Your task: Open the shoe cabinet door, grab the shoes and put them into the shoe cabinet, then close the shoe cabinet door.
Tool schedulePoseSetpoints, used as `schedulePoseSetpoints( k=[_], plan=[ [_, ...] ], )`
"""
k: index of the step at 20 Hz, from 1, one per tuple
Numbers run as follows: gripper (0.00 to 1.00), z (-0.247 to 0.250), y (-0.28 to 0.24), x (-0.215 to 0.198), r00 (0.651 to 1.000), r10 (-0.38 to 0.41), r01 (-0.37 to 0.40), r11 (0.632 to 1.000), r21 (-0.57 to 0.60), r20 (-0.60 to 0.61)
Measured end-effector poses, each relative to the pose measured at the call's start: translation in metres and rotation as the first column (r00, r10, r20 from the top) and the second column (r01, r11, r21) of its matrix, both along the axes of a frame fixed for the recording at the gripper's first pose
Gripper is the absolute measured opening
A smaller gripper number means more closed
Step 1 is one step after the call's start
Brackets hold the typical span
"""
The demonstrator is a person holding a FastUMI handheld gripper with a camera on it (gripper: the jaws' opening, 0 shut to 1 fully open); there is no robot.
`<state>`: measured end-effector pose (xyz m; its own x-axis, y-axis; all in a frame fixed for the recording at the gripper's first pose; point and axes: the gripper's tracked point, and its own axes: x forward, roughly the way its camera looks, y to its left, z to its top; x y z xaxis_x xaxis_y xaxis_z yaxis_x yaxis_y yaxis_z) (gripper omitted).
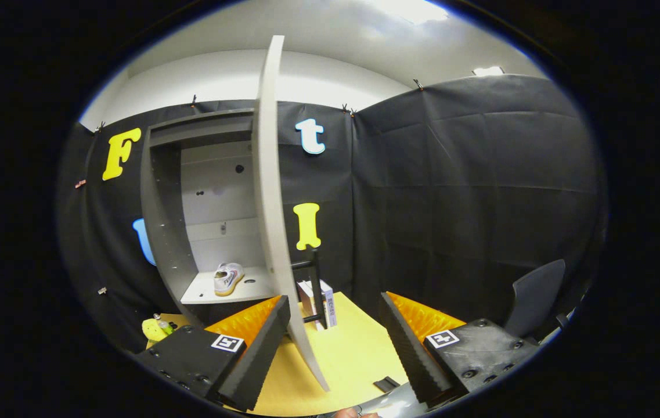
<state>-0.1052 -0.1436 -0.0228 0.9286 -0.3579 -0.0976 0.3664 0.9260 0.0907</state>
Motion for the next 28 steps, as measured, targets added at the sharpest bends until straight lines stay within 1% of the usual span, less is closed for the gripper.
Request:
schedulePoseSetpoints(
  k=[4,8,10,14,18,20,22,28],
  plan=[
    [0.98,-0.008,-0.031,0.019,1.0,-0.012,0.012,1.0,0.014,0.008],
    [0.98,-0.013,-0.044,0.049,1.0,0.028,-0.028,0.999,0.018,0.002],
    [0.98,-0.013,-0.041,0.058,0.998,0.067,-0.067,0.997,0.034,0.004],
    [0.98,-0.016,-0.037,0.064,0.994,0.105,-0.105,0.993,0.045,0.005],
    [0.98,-0.016,-0.037,0.063,0.995,0.104,-0.103,0.994,0.045,-0.005],
    [0.98,-0.016,-0.033,0.062,0.994,0.113,-0.113,0.993,0.034,-0.006],
    [0.97,-0.017,-0.023,0.061,0.99,0.14,-0.139,0.99,0.035,-0.008],
    [0.97,-0.021,0.035,0.059,0.974,0.226,-0.225,0.973,0.05,-0.009]
  ],
)
